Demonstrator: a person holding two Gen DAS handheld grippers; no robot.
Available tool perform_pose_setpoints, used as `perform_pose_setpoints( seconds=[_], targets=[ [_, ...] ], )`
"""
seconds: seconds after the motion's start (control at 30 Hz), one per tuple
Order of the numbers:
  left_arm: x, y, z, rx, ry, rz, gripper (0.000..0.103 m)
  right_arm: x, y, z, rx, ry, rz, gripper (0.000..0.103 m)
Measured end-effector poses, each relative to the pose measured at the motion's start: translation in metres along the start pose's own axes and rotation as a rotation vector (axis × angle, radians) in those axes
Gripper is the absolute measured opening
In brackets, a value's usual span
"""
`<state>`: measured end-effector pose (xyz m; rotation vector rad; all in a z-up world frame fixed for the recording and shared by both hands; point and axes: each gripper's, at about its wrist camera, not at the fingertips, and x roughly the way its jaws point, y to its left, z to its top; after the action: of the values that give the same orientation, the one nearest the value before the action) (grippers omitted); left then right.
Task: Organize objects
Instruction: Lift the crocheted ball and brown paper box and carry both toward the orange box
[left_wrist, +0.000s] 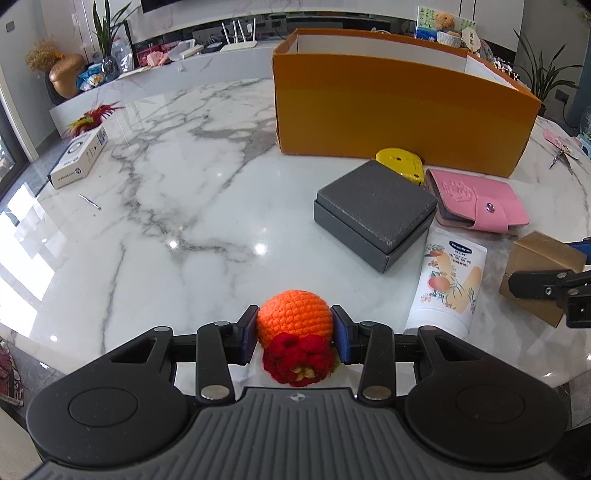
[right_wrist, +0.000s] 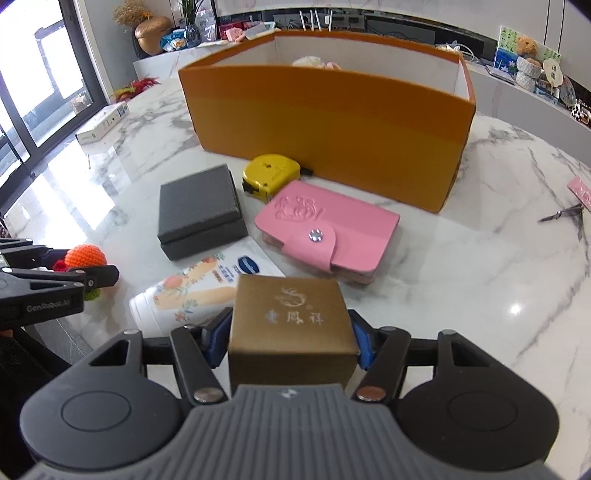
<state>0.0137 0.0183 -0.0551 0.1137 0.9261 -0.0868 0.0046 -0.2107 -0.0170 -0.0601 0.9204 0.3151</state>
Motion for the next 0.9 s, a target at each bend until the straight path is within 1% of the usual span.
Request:
perform_pose_setpoints(
  seconds=[0.13, 0.63, 0.9],
  targets=[
    [-0.001, 0.003, 0.002, -0.001, -0.018, 0.013, 0.047, -0.007, 0.005, 0.004, -0.005, -0.017, 0.009, 0.063],
    [-0.001, 0.002, 0.004, -0.008, -0.023, 0.008, 0.047, -0.005, 0.003, 0.001, -0.010, -0.001, -0.008, 0.063],
    [-0.007, 0.001, 0.006, -0.014, -0.040, 0.005, 0.047, -0.018, 0.004, 0.001, -0.010, -0.022, -0.002, 0.063]
  ],
)
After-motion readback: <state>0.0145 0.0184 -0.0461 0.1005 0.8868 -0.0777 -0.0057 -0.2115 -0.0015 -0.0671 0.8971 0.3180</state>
